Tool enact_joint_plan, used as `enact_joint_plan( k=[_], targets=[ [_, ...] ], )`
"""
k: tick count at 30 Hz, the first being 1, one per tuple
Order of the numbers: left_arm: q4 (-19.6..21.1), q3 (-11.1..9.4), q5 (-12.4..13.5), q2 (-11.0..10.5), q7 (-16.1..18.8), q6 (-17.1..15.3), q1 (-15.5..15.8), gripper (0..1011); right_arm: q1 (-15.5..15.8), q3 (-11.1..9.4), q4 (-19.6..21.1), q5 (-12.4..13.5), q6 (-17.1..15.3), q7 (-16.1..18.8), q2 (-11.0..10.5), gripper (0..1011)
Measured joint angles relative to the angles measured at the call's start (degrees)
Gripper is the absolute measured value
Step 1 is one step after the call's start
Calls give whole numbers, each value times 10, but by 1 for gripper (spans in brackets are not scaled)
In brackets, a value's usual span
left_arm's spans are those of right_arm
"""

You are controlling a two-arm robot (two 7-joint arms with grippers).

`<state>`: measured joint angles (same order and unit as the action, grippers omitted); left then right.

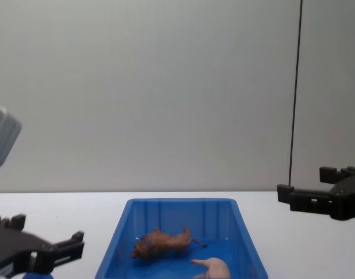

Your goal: Pick up the two dolls from the table and place them into the box.

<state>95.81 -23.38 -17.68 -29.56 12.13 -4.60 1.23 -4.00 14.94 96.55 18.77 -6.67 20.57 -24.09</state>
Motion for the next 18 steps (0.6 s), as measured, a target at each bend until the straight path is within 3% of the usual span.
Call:
enact_joint_plan(
  k=[18],
  targets=[
    [-71,8,-42,15,3,47,-6,1003,1,0,1,0,1,0,-1,1001]
  ],
)
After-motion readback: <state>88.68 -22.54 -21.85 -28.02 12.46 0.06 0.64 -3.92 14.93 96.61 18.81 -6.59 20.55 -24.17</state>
